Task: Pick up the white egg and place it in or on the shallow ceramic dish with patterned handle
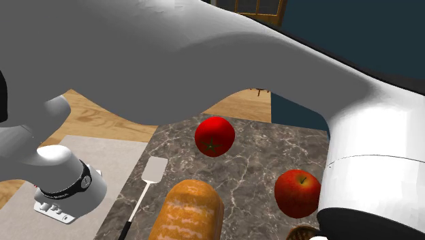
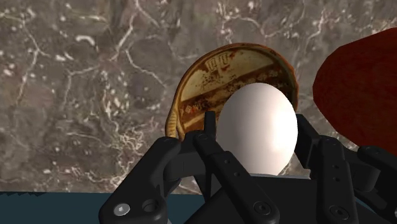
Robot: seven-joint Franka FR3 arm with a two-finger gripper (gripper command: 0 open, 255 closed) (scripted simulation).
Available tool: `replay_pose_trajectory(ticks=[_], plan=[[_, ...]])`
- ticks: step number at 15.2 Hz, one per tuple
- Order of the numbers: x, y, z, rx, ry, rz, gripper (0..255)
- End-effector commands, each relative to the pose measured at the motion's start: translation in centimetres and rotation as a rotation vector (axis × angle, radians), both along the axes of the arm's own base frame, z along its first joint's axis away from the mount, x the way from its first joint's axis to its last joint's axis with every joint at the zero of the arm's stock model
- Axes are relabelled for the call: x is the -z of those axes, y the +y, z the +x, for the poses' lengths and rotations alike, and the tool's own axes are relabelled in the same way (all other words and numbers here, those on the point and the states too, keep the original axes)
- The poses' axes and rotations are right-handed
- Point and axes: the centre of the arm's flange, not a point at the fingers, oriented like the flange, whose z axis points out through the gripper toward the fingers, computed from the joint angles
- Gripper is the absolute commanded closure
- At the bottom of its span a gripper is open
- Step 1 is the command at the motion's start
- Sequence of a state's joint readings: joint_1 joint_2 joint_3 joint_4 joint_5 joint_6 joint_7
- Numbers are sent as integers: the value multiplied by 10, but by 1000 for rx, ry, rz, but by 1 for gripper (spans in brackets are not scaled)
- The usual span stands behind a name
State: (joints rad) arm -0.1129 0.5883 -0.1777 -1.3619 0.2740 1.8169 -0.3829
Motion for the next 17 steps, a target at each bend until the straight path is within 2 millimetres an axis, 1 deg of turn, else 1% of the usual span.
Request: replay_pose_trajectory(ticks=[1, 2, 7, 10, 11, 17], plan=[[0, 0, 0, 0, 0, 0, 255], [0, 0, 0, 0, 0, 0, 0], [0, 0, 0, 0, 0, 0, 0], [-39, -8, 3, 0, 0, 0, 0], [-49, -10, 3, 0, 0, 0, 0], [-49, -10, 3, 0, 0, 0, 0]])
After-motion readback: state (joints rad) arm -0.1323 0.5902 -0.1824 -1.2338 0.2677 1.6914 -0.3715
